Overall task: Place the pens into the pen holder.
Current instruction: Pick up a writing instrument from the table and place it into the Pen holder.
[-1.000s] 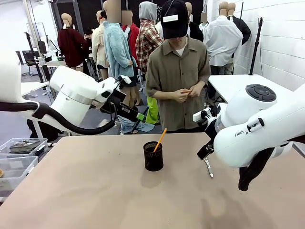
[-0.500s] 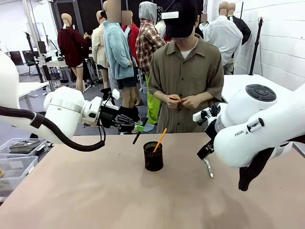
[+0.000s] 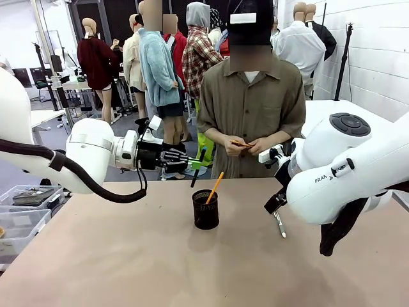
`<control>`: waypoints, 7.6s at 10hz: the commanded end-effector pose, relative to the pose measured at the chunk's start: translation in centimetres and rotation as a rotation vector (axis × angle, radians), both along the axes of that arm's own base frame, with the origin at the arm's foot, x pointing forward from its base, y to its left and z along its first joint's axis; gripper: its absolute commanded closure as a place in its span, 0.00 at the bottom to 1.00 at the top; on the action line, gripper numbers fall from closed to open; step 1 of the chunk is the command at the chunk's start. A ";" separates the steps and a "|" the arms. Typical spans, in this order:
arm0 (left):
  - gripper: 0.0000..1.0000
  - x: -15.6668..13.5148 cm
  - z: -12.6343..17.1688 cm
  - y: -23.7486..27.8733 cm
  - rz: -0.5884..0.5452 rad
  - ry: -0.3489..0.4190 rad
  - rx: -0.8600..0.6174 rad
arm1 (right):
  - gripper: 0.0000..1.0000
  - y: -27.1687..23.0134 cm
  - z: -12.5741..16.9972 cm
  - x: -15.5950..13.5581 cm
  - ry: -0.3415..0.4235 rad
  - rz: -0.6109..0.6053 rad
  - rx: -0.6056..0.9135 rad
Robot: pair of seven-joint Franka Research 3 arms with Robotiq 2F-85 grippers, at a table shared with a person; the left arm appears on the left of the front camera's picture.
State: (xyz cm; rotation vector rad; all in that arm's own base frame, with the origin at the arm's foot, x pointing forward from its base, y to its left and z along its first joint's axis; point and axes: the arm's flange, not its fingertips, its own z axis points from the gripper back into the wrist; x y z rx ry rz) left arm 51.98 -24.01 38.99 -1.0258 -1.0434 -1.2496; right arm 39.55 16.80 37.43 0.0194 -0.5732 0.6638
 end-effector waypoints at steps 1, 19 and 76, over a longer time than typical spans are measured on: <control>1.00 1.1 -1.3 -1.5 -0.018 -0.024 -0.025 | 0.00 0.0 -0.1 0.0 0.001 0.000 0.000; 0.51 -3.7 3.6 6.6 0.369 0.115 0.380 | 0.00 0.0 -0.1 0.0 0.001 0.000 0.000; 0.51 -7.3 2.7 18.1 0.804 0.326 0.574 | 1.00 0.6 4.6 5.2 0.207 0.582 0.260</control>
